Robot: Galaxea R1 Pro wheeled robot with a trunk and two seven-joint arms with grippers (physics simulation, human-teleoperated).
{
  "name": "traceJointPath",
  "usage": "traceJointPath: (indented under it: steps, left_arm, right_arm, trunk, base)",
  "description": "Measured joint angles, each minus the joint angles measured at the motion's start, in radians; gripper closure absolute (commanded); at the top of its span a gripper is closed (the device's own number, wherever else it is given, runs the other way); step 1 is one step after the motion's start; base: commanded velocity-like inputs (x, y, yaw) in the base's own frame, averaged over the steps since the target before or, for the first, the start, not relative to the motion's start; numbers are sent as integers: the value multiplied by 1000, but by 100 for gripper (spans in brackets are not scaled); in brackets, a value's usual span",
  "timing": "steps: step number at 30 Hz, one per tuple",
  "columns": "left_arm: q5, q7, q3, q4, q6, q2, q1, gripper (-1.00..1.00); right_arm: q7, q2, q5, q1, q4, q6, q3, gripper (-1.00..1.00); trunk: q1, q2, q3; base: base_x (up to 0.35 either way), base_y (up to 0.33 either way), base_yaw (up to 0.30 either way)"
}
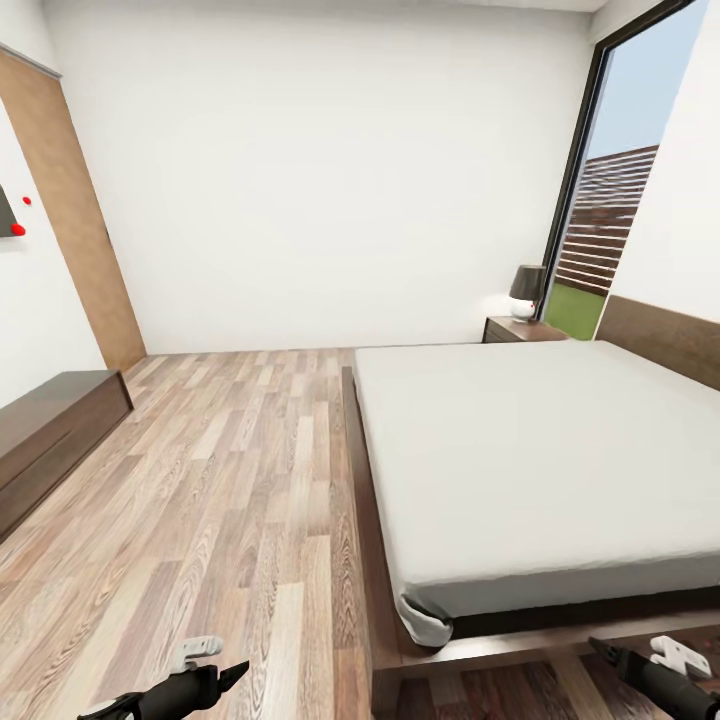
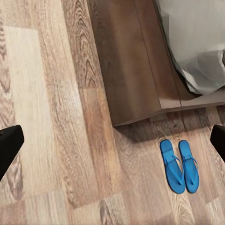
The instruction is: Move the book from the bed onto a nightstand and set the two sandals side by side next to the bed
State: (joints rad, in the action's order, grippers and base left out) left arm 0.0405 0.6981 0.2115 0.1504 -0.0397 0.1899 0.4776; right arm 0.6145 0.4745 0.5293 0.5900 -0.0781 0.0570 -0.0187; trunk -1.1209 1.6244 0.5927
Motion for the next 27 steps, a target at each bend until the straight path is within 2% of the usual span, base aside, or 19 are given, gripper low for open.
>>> traceJointPath:
  steps: [16, 27]
  left_arm:
    - [0, 0, 0, 0, 0, 0, 0, -100]
    - [0, 0, 0, 0, 0, 0, 1, -100]
  right_arm:
    - [0, -5, 0, 0, 0, 0, -1, -100]
    - [0, -5, 0, 0, 0, 0, 0, -100]
  trunk:
    - [0, 0, 0]
    - [0, 0, 0]
  base:
    - [0, 0, -6]
    - [0, 0, -236]
